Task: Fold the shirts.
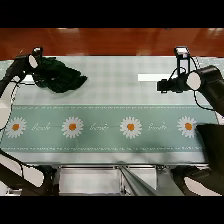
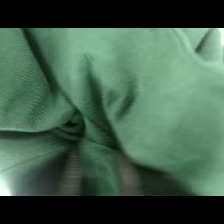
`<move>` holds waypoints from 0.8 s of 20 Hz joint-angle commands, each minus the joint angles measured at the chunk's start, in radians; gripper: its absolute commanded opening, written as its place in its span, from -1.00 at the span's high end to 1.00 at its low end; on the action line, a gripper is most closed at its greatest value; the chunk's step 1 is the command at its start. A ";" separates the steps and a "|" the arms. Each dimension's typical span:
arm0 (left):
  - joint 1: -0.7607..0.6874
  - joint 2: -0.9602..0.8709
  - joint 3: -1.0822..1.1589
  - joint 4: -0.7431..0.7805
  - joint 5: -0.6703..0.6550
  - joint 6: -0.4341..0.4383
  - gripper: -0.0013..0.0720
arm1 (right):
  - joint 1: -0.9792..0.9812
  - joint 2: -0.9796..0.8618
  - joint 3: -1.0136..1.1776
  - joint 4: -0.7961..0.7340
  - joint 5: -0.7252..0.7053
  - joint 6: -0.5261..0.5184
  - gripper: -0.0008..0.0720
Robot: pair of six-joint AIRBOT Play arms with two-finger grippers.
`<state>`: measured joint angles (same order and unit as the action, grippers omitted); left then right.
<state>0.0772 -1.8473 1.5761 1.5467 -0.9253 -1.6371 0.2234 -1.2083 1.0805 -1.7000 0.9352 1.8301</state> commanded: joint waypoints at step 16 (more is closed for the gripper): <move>-0.092 0.496 0.391 -0.257 -0.172 0.085 0.92 | 0.002 0.283 0.000 0.057 0.214 -0.014 -0.15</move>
<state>0.0071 -1.4517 1.9308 1.3205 -1.1213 -1.5757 0.2245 -0.9970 1.0805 -1.6520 1.1000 1.8179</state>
